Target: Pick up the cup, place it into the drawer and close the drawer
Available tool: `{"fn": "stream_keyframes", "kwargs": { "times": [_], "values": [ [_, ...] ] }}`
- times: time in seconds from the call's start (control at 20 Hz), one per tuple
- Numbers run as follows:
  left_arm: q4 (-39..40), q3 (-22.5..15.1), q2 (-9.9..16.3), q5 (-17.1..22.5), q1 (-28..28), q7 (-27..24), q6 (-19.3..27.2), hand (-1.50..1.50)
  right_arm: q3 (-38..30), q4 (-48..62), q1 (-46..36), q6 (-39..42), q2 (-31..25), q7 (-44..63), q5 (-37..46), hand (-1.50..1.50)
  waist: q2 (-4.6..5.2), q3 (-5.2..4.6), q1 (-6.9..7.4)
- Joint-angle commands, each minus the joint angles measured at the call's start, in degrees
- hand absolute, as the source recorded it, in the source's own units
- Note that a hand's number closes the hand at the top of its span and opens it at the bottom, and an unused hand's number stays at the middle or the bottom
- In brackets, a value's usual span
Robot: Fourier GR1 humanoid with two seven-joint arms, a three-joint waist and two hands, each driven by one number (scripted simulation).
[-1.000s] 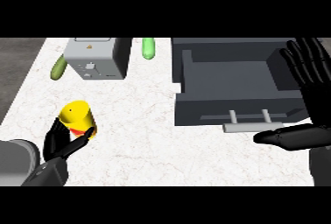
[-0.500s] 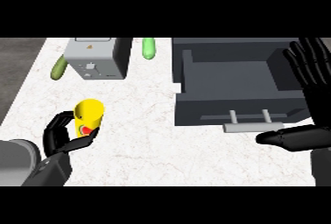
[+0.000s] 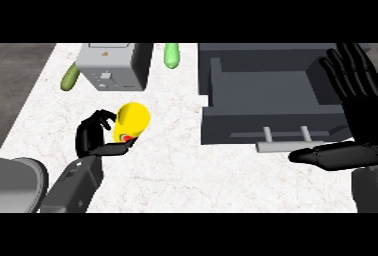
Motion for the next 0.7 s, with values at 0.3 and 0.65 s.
{"fn": "stream_keyframes", "kwargs": {
  "times": [0.3, 0.65],
  "values": [
    [-13.1, -7.1, -4.2, -1.6, -9.7, 8.8, -2.7, 1.50, -0.6, 0.0, 1.1, 0.0, -0.4, 0.0, 0.6, -1.50, -0.62, 0.17, 1.39],
    [-24.6, -14.3, -8.2, 2.0, -16.8, 25.6, 2.7, 1.50, -0.1, 1.1, 2.2, -1.2, 0.6, -2.4, 2.9, -1.50, -0.82, 0.17, 1.25]
  ]
}}
